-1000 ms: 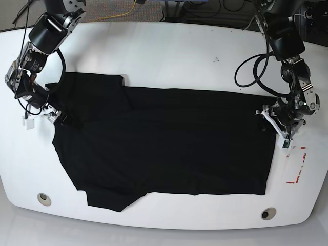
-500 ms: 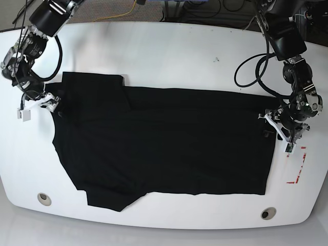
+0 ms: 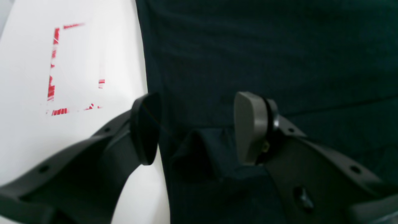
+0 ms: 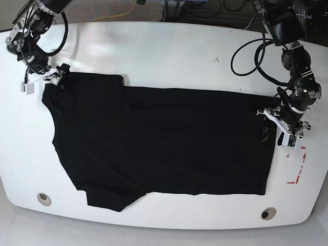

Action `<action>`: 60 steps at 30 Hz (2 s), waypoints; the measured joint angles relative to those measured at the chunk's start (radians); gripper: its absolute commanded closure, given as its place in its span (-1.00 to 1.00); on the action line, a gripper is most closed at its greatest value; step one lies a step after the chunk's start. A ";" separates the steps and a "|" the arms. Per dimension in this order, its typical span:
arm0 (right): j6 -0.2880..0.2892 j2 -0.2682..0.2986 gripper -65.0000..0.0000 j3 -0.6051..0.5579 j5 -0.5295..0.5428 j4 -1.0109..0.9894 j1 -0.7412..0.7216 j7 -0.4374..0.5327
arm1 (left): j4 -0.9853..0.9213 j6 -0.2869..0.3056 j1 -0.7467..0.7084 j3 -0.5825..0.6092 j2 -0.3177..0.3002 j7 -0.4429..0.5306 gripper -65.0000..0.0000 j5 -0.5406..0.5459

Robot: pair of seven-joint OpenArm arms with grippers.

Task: Layout the t-shirt on the table in an organized manner, then fold the t-shirt properly
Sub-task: 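Release the corners and move both grippers to the shirt's side edges, then grasp the shirt edge with the right gripper and drag it along the table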

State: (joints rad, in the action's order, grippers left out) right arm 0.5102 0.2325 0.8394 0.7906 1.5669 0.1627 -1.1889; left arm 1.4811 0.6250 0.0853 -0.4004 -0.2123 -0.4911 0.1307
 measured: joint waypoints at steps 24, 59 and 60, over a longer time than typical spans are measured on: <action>0.097 -0.010 -0.96 0.005 0.048 -0.168 -0.026 0.055 | 0.000 0.000 -0.028 -0.001 -0.002 0.022 -0.07 0.000; 0.096 -0.072 0.53 0.003 0.064 -0.168 -0.040 -0.022 | -0.005 0.000 -0.032 0.000 -0.004 0.022 -0.07 -0.001; 0.095 -0.074 0.64 0.003 0.058 -0.169 -0.040 -0.026 | -0.008 0.000 -0.032 0.000 -0.004 0.022 -0.07 0.000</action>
State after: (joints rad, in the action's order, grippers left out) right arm 0.6056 0.1581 0.8425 0.8482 1.3979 0.1230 -1.2144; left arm 1.4727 0.6254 0.0528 -0.4007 -0.2165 -0.4694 0.1303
